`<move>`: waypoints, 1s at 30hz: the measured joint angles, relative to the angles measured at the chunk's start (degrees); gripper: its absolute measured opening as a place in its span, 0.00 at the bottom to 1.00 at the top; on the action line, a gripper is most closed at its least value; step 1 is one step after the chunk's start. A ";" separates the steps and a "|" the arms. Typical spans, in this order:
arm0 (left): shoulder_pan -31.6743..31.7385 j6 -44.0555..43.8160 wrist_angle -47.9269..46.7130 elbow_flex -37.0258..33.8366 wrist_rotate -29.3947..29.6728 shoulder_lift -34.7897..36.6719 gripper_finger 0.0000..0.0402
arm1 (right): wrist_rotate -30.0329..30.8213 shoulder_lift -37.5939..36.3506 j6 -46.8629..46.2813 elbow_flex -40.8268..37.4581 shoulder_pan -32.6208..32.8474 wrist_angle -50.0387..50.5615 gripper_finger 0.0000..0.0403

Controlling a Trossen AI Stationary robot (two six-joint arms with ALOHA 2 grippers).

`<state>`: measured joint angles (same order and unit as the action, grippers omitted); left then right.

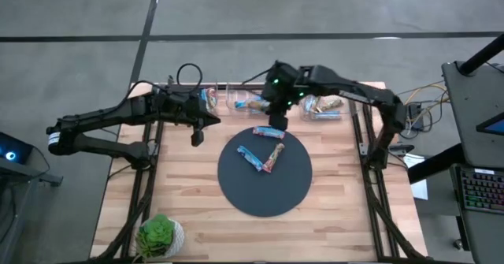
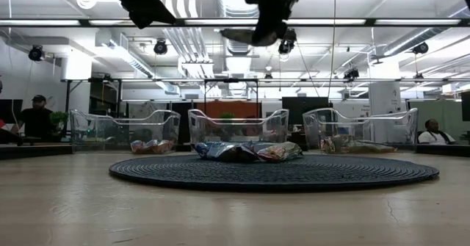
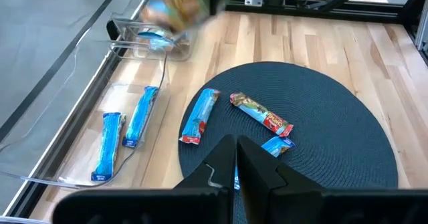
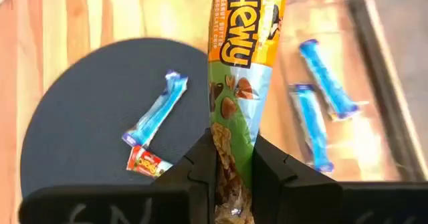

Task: Pick and place Granola Bars by type
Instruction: Put the yellow granola bar into the right transparent bin

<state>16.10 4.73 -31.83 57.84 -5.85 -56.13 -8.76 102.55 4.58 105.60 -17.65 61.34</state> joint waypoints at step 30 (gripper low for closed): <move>0.00 -0.39 0.65 0.00 -0.04 0.14 0.00 | 7.56 -29.92 -17.19 -36.47 -26.48 -0.37 0.11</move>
<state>16.10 4.34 -31.19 57.84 -5.89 -55.99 -1.20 72.63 -12.61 69.13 -44.13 60.97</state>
